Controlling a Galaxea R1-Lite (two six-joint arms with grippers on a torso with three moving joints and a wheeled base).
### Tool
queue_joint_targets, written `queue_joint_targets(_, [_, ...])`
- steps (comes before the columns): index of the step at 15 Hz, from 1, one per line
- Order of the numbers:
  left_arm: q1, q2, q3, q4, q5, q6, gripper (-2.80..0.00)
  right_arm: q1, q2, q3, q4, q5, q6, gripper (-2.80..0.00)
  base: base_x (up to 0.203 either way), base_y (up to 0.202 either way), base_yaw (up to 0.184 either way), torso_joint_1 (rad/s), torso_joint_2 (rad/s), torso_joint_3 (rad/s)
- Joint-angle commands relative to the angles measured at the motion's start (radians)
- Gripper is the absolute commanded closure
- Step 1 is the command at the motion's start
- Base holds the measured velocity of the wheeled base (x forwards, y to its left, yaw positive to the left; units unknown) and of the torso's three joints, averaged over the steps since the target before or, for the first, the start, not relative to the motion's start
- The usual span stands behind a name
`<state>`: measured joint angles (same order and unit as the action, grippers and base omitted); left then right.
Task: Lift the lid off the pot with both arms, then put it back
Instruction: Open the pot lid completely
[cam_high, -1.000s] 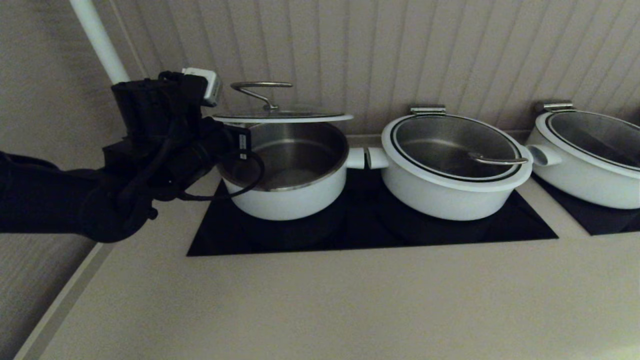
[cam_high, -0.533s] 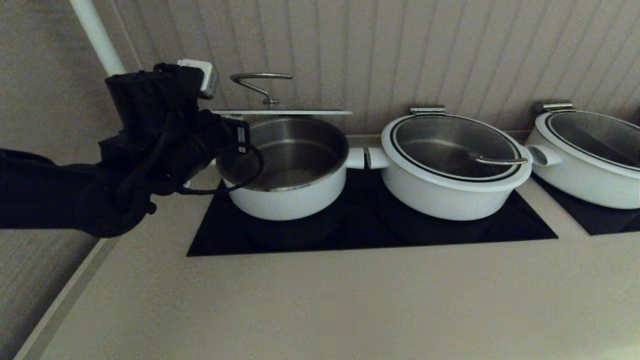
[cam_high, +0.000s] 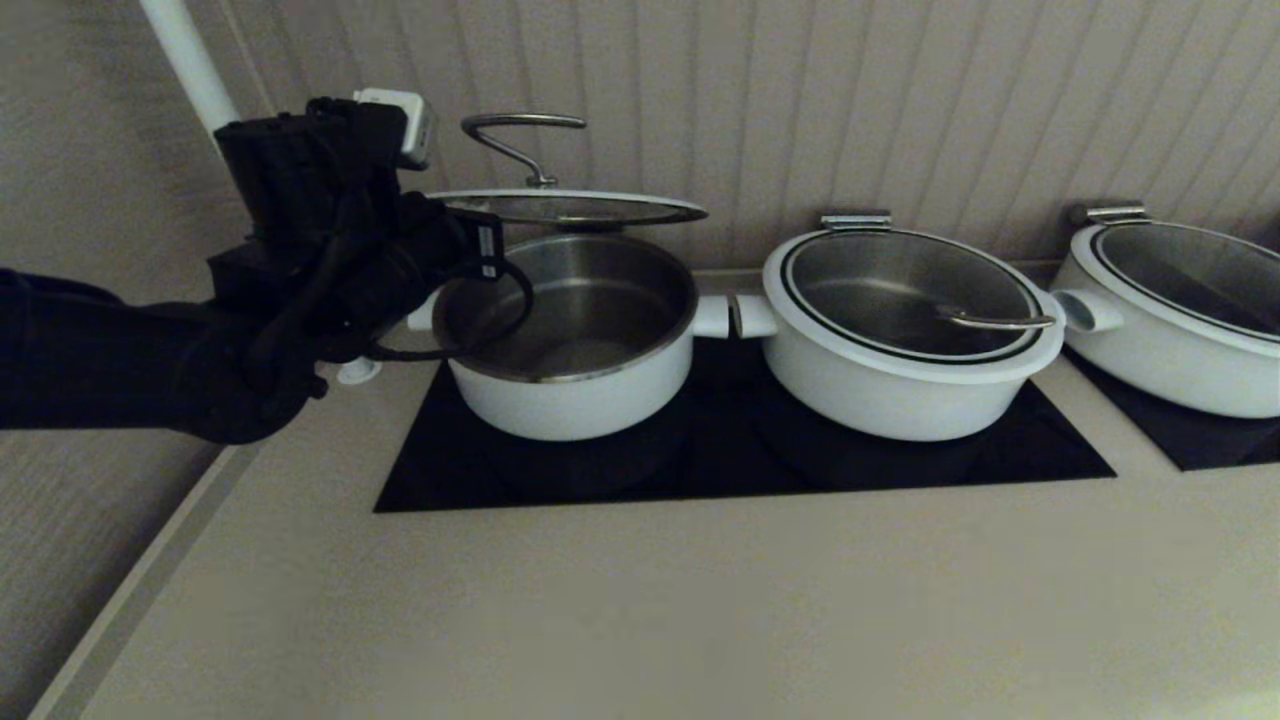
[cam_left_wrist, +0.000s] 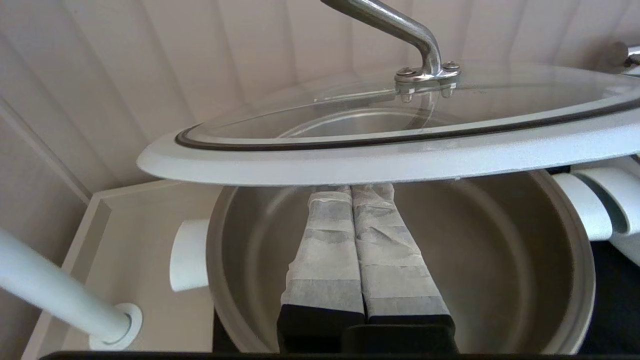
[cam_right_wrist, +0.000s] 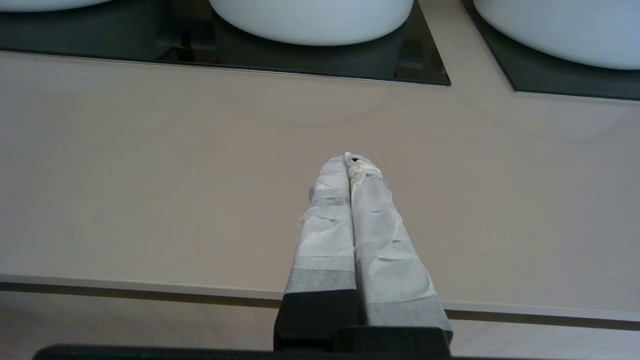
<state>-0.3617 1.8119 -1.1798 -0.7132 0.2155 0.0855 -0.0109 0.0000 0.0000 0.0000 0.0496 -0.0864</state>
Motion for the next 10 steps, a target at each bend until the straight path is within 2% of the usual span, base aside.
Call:
queue_joint_targets(1, [0.000, 0.024, -0.019, -0.005, 0.002, 0.001, 0.00, 0.000, 0.000, 0.000, 0.000, 0.001, -0.001, 0.00, 0.000, 0.000, 0.000, 0.000, 0.00, 0.000])
queue_joint_targets(7, [0.000, 0.037, -0.061, -0.005, 0.002, 0.002, 0.00, 0.000, 0.000, 0.000, 0.000, 0.001, -0.001, 0.00, 0.000, 0.000, 0.000, 0.000, 0.00, 0.000])
queue_joint_targets(10, [0.000, 0.042, -0.060, -0.110, 0.001, 0.011, 0.00, 0.000, 0.000, 0.000, 0.000, 0.001, -0.001, 0.00, 0.000, 0.000, 0.000, 0.000, 0.00, 0.000])
